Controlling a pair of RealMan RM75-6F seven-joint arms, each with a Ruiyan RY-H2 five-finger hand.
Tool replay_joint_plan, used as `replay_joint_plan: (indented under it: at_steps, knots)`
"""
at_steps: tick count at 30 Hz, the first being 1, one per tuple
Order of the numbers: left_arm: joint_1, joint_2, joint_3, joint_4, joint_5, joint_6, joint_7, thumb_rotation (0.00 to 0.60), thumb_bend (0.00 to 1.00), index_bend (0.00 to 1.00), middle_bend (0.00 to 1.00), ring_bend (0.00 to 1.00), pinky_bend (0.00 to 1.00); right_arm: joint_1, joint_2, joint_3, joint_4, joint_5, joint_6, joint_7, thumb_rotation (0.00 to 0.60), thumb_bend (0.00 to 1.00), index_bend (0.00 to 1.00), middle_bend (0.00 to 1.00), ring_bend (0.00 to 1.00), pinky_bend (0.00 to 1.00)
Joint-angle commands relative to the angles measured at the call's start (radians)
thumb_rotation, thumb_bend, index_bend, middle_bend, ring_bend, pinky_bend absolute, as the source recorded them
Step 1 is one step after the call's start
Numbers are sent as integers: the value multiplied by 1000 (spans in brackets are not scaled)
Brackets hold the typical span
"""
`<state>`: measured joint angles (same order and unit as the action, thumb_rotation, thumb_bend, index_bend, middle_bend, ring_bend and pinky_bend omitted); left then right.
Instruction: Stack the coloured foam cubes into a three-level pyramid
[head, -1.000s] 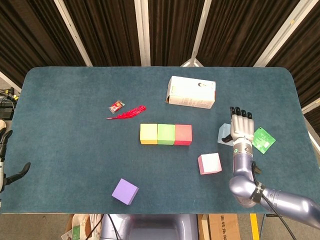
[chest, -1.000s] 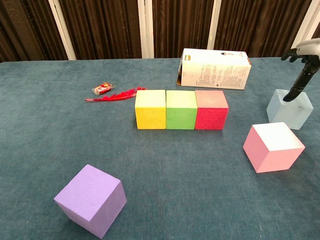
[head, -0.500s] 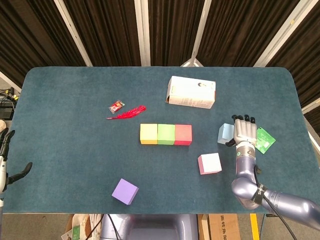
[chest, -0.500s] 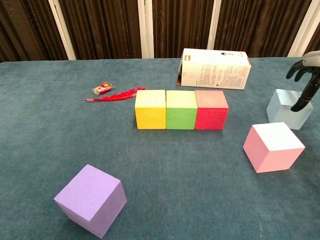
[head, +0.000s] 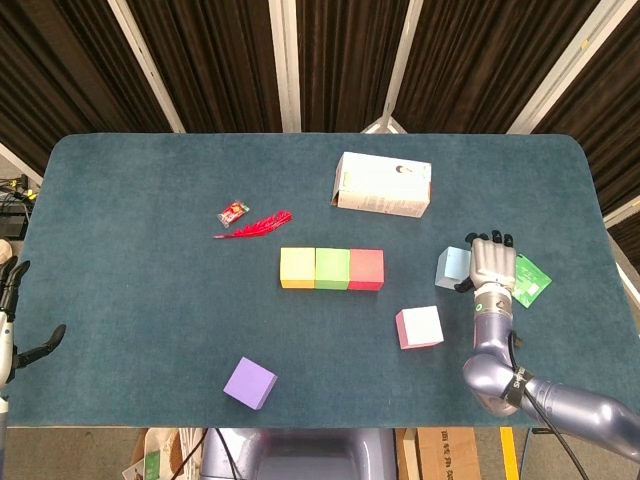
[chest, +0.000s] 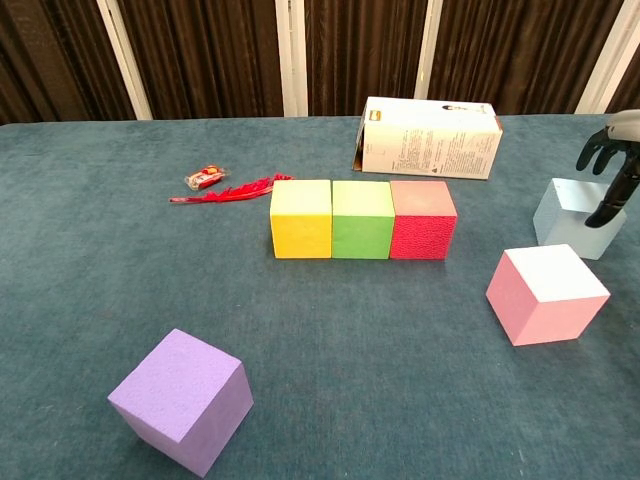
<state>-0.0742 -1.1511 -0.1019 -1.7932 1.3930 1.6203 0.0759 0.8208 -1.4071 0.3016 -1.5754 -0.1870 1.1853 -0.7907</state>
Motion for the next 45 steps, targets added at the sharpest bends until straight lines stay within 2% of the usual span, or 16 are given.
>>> replay_joint_plan:
  at_steps: [1,31,37,45]
  knots:
    - [1,0,-1,-1,2,-2,-1,600,297,79,0,0,0,-1,-6,-3,11,-1,-5,1,600,112,251,263,92,0]
    - [11,-10,-20,-4,-3,-18,-10,600,298,90,0,0,0,2,-29,-2,63,-2,-24,-12,600,131,318,327,158,0]
    - [12,-10,-23,-5,-6,-23,-11,600,298,91,0,0,0,4,-33,1,65,-3,-22,-13,600,173,336,345,174,0]
    - [15,-11,-28,-5,-9,-22,-15,600,298,92,0,0,0,7,-39,4,65,-8,-18,-16,600,177,349,356,183,0]
